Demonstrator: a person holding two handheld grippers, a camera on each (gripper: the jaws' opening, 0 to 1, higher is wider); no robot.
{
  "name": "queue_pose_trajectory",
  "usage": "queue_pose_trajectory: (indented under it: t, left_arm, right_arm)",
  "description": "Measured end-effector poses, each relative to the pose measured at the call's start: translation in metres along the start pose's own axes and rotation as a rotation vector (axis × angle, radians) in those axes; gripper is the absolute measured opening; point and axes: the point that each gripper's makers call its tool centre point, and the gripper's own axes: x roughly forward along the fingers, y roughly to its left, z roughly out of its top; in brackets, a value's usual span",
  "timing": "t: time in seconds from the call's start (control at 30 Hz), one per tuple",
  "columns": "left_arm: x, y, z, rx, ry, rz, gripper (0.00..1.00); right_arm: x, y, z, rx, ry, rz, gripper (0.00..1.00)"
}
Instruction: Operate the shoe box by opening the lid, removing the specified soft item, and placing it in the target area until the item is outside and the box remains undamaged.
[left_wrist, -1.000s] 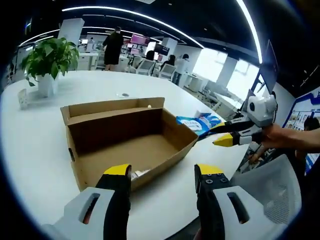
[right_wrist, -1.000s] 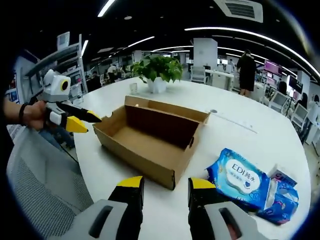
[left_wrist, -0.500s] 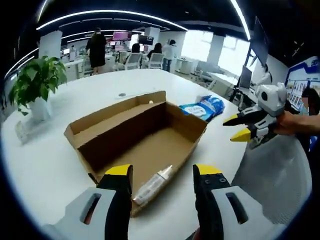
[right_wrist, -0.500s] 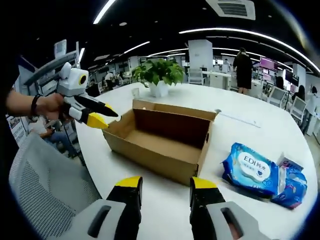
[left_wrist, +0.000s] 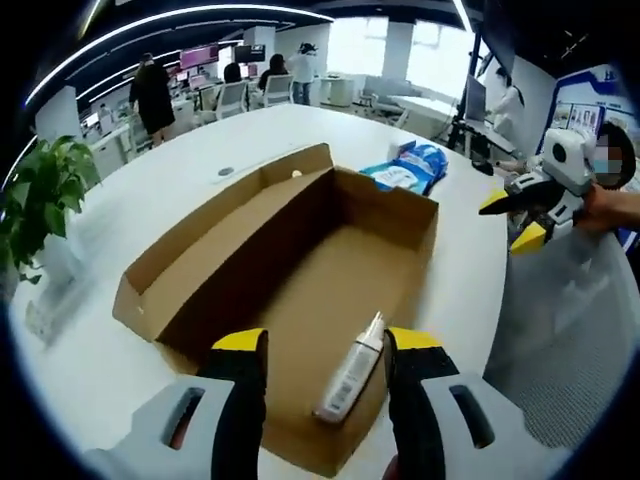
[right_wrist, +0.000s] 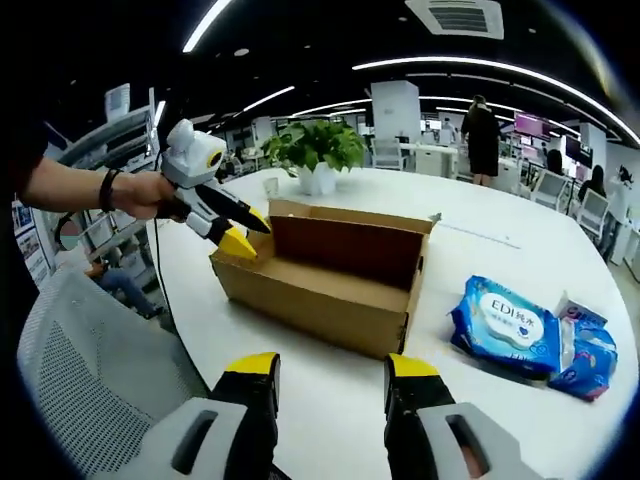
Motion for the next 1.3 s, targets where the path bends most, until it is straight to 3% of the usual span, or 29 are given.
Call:
queue_pose_trajectory:
  t: [0.17, 0.33, 0.8, 0.87, 1.3]
  left_arm:
    - [0.017, -0.004, -0.019, 0.029, 0.115, -0.084, 0.53]
    - [0.027, -0.003, -0.015, 0.034, 0.110, -0.136, 0.56]
    - [0.051, -0.009, -0.046, 0.155, 0.253, -0.239, 0.57]
    - [0.052, -0.012, -0.043, 0.139, 0.243, -0.261, 0.59]
    - [0.047, 0.003, -0.038, 0.207, 0.220, -0.182, 0.62]
  right_arm:
    - [0.000, 0.002, 0.000, 0.002, -0.002, 0.003, 0.39]
    - [-0.001, 0.004, 0.000, 0.004, -0.002, 0.009, 0.39]
    - [-0.001, 0.003, -0.001, 0.013, 0.008, 0.002, 0.39]
    - [0.000, 0.003, -0.002, 0.011, 0.010, 0.002, 0.39]
    - [-0.007, -0.001, -0.007, 0.022, 0.020, -0.020, 0.36]
